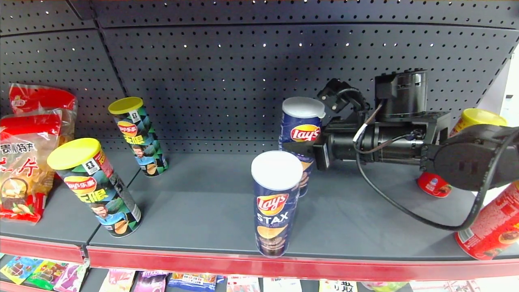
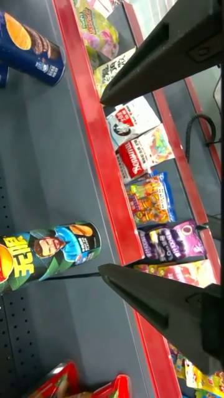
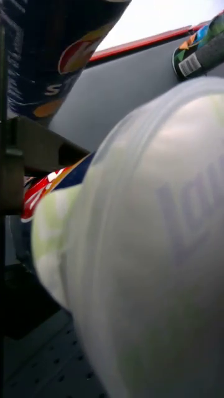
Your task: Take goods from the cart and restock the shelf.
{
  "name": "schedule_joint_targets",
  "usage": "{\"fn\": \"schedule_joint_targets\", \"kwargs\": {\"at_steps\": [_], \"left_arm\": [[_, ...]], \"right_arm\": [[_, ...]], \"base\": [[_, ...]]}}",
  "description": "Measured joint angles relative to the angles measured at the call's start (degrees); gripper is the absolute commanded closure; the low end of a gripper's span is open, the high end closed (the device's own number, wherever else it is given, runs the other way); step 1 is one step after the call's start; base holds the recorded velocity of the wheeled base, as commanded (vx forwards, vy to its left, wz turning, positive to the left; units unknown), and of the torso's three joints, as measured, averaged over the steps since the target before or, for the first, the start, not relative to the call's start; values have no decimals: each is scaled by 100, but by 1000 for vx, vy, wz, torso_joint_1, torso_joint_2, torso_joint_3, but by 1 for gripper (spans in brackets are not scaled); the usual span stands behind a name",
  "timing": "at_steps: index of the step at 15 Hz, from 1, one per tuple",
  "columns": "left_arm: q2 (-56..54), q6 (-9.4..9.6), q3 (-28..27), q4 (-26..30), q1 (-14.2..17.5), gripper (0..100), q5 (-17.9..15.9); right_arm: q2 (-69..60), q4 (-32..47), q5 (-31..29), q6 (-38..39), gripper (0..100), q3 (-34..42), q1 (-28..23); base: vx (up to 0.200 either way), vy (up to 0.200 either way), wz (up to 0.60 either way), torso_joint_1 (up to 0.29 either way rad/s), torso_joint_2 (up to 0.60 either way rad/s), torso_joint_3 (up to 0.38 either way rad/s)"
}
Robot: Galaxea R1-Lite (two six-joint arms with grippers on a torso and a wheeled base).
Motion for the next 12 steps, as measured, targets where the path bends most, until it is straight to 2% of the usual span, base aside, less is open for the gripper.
{"fn": "schedule_joint_targets", "kwargs": {"at_steps": [3,12], "left_arm": [[-15,0,-18,112,0,0,0],[-213,-17,11,400,0,0,-1]], "right_arm": [[311,-439,7,-5,100,-60,27],[725,-527,-72,-2,100,-236,107]], "base": [[0,0,0,0,0,0],[0,0,0,0,0,0]]}}
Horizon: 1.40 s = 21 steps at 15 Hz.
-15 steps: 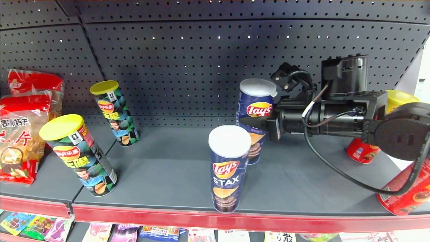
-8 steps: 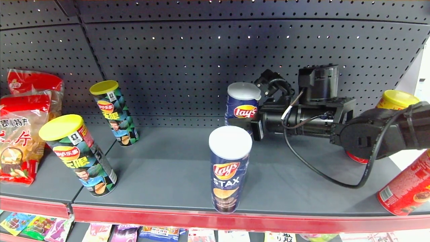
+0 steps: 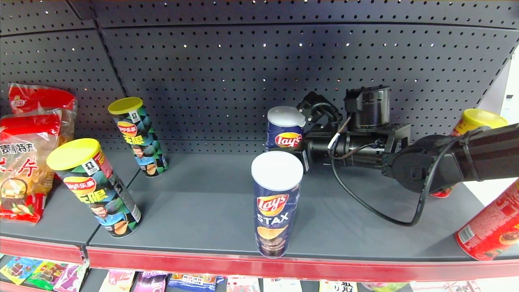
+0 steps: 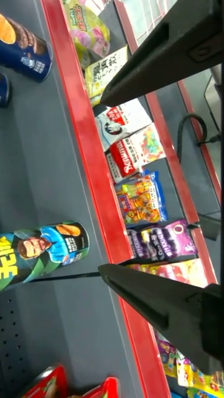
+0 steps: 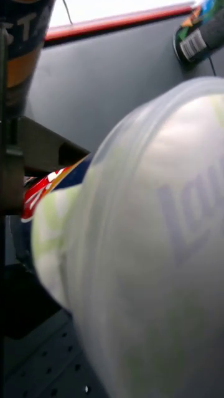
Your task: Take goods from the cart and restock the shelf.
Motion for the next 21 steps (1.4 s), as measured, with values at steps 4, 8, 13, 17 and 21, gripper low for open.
{"fn": "schedule_joint_targets", "kwargs": {"at_steps": [4,8,13,17,21], "left_arm": [[-57,-2,-2,35,0,0,0],[-66,0,-2,33,0,0,0],[-71,0,-2,30,0,0,1],[-71,0,-2,30,0,0,1],[-71,0,4,29,0,0,-2]], "right_arm": [[68,-99,-29,13,100,-20,11],[82,-99,-33,9,100,22,16],[62,-108,-38,2,0,111,5],[0,-106,-117,13,0,201,-2],[-168,-101,-224,90,0,363,-17]], "base": [[0,0,0,0,0,0],[0,0,0,0,0,0],[0,0,0,0,0,0],[0,0,0,0,0,0],[0,0,0,0,0,0]]}}
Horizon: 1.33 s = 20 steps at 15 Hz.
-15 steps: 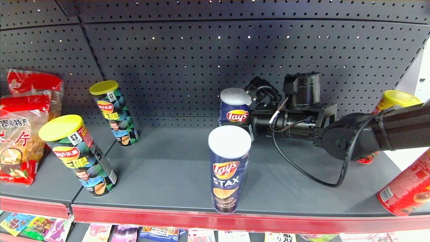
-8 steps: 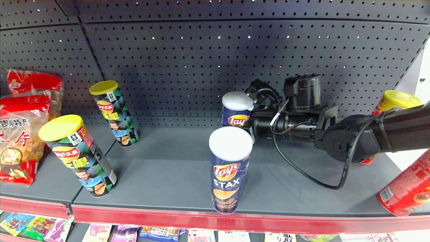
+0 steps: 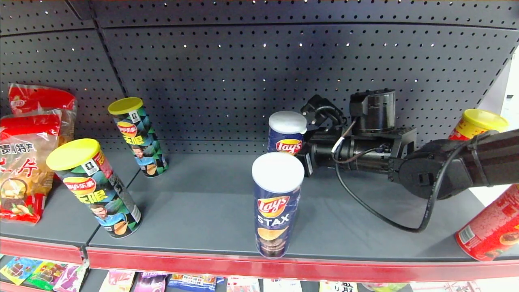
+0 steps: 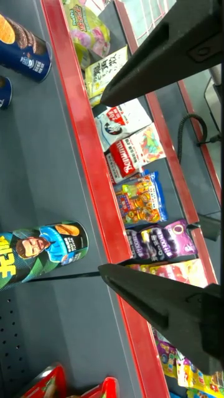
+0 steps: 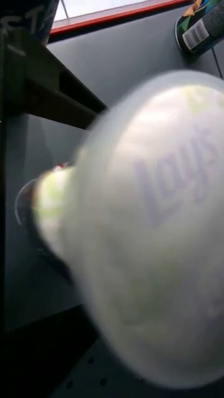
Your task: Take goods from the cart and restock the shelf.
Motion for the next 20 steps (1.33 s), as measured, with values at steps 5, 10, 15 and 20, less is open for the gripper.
{"fn": "schedule_joint_targets", "kwargs": {"at_steps": [5,10,15,20], "left_arm": [[2,6,50,0,-6,0,-35],[51,13,33,0,-9,0,-71],[324,17,-45,-24,-17,0,-197],[1030,11,-356,-54,-20,0,-561]], "right_arm": [[-500,0,-187,137,0,706,-236],[-1215,4,-407,162,0,1726,-427],[-2271,9,-517,178,0,3009,-477],[-3783,85,-600,167,0,4179,-462]], "base": [[0,0,0,0,0,0],[0,0,0,0,0,0],[0,0,0,0,0,0],[0,0,0,0,0,0]]}}
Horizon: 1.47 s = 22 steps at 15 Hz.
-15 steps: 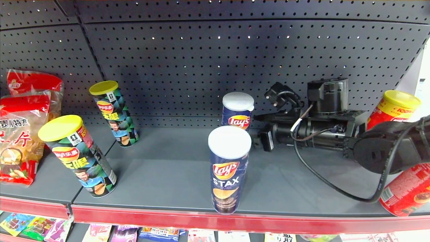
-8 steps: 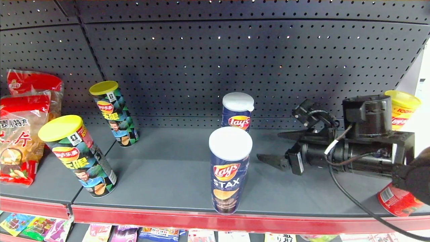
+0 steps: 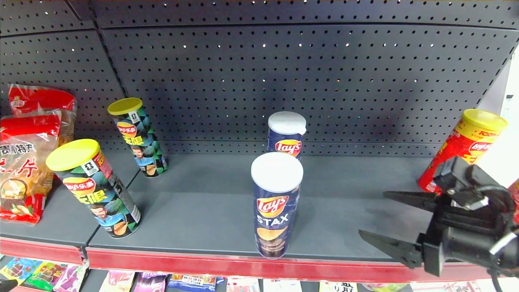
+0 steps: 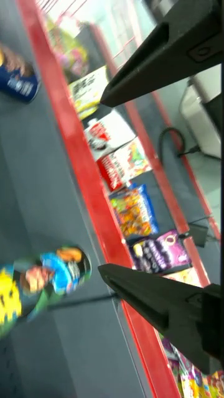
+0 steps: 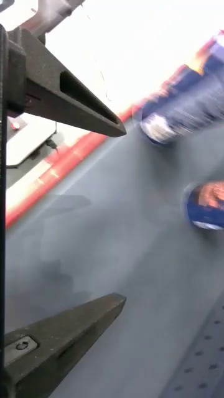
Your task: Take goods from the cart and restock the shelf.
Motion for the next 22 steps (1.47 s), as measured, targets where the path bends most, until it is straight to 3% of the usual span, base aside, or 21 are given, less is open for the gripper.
{"fn": "schedule_joint_targets", "kwargs": {"at_steps": [4,7,11,13,17,22], "left_arm": [[447,-2,-35,-6,5,0,-277],[933,-17,-163,-132,5,0,-595],[2030,-33,-223,-1211,-2,0,-664],[2627,-96,-258,-1504,-9,0,-689],[3716,-680,-596,-1614,-251,0,-749],[4865,-752,-1207,-1627,-628,0,-719]], "right_arm": [[-1454,519,-99,20,0,679,-45],[-2864,2108,-356,172,0,544,-325],[-4884,4212,-656,378,0,243,-1285],[-5543,4490,-675,441,0,286,-1818],[-6356,4493,-714,521,0,563,-2132],[-6568,4463,-684,578,0,896,-2159]], "base": [[0,0,0,0,0,0],[0,0,0,0,0,0],[0,0,0,0,0,0],[0,0,0,0,0,0],[0,0,0,0,0,0],[0,0,0,0,0,0]]}}
